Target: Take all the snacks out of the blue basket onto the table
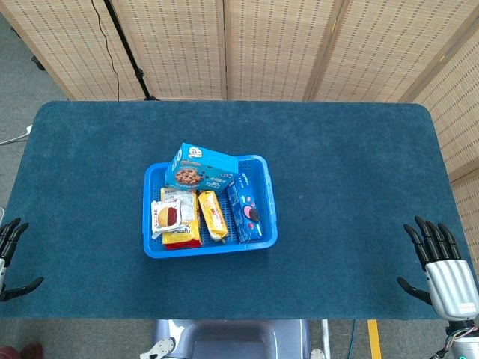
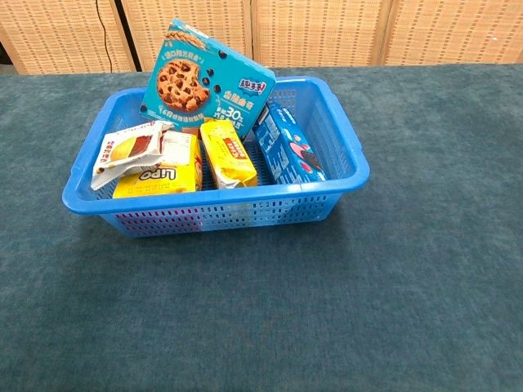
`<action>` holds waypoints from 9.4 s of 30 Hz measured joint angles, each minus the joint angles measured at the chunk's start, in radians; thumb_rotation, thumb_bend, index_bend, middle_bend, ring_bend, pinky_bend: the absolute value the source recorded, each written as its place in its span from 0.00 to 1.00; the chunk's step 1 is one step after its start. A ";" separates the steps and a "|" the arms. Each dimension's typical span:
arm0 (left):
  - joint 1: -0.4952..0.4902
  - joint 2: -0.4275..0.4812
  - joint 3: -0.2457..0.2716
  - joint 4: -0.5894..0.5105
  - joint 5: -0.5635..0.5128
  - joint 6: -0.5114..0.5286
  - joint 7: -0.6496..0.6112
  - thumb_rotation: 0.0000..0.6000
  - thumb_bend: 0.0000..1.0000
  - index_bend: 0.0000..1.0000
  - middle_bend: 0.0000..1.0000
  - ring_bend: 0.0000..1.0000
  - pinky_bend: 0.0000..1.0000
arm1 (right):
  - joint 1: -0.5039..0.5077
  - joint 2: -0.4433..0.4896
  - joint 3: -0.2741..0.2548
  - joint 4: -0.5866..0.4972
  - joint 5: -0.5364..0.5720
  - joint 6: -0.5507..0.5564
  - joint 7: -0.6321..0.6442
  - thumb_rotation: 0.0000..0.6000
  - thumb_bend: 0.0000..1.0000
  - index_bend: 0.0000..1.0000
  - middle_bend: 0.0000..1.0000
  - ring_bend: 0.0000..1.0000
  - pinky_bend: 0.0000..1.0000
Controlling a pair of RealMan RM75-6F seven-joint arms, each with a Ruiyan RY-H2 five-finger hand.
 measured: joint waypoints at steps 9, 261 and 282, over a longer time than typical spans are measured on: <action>-0.015 0.006 0.006 0.001 0.019 -0.019 -0.042 1.00 0.02 0.00 0.00 0.00 0.00 | -0.001 0.007 0.001 -0.002 0.002 0.000 0.018 1.00 0.00 0.00 0.00 0.00 0.00; -0.823 -0.258 -0.193 -0.093 -0.140 -0.738 0.499 1.00 0.03 0.00 0.00 0.00 0.00 | 0.105 -0.036 0.070 0.075 0.266 -0.247 0.043 1.00 0.00 0.00 0.00 0.00 0.00; -0.899 -0.444 -0.201 0.063 -0.319 -0.775 0.589 1.00 0.03 0.00 0.00 0.00 0.06 | 0.105 -0.030 0.076 0.081 0.276 -0.251 0.065 1.00 0.00 0.00 0.00 0.00 0.00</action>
